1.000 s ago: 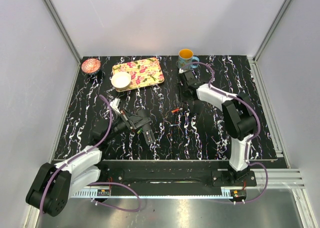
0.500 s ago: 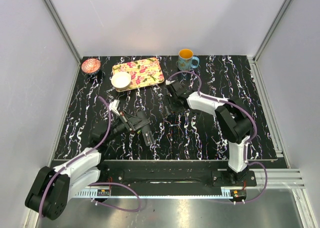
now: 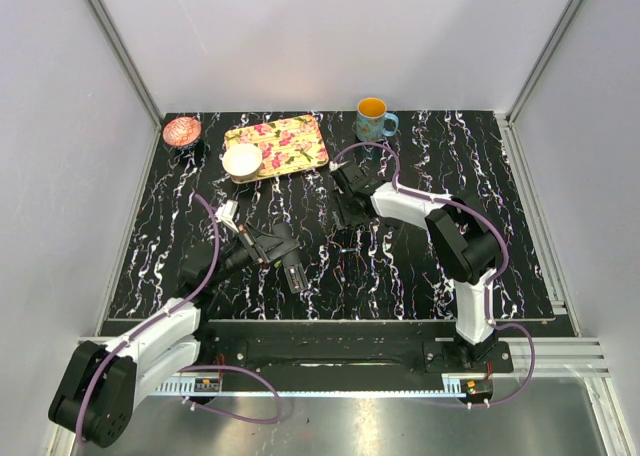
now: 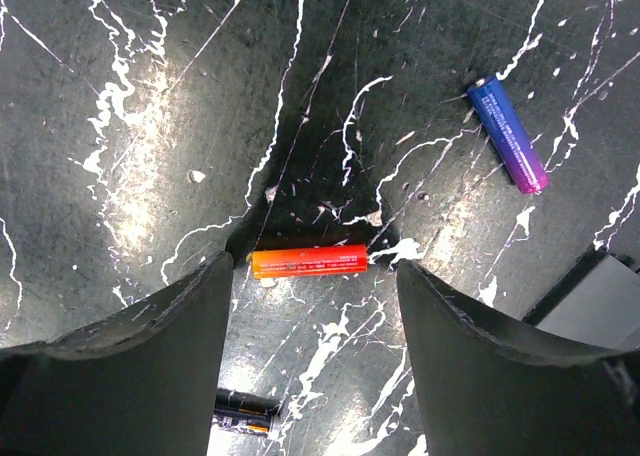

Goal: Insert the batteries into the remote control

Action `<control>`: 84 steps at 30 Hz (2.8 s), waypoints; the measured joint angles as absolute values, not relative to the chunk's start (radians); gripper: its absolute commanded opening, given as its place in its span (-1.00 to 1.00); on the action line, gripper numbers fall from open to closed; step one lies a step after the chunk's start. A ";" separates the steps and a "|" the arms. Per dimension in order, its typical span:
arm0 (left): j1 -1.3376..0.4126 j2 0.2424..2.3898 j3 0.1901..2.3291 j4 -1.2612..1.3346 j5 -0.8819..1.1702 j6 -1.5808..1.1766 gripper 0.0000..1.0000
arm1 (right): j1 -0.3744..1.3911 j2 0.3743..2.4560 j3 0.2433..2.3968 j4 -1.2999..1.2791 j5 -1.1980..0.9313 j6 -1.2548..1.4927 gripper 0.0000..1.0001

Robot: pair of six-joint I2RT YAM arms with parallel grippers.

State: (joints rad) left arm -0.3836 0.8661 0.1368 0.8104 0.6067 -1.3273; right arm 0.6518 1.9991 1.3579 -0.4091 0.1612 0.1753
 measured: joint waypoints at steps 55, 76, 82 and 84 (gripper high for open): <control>-0.384 0.806 0.104 0.798 0.564 -1.328 -1.00 | 0.514 1.960 1.361 -0.768 0.208 1.338 -0.69; -0.384 0.801 0.104 0.755 0.564 -1.316 -1.00 | 0.503 1.966 1.362 -0.776 0.141 1.273 0.32; -0.384 0.792 0.104 0.753 0.564 -1.317 -1.00 | 0.503 1.963 1.364 -0.784 0.139 1.237 0.34; -0.384 0.791 0.104 0.753 0.564 -1.316 -1.00 | 0.505 1.954 1.366 -0.784 0.141 1.213 0.35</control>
